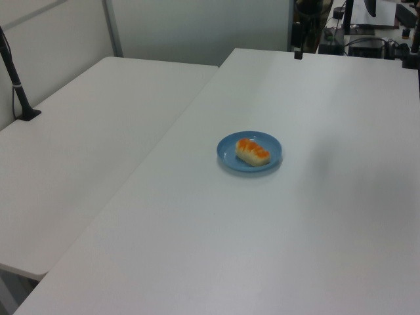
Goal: Put the bread on a plate
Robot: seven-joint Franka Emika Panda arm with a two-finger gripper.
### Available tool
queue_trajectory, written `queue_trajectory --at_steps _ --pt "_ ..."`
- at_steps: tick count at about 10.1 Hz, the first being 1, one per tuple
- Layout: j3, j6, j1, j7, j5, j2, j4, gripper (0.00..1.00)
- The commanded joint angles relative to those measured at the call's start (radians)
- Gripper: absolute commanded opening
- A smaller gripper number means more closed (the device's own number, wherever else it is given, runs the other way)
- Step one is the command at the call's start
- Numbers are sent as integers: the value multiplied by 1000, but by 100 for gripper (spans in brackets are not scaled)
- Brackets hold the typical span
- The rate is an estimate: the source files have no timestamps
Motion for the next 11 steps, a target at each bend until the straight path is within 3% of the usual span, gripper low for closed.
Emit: queue_trajectory --at_steps 1,11 --pt "-9 -18 7 -14 18 -11 -5 100" --pt "-11 -18 -4 -12 18 -15 -5 100"
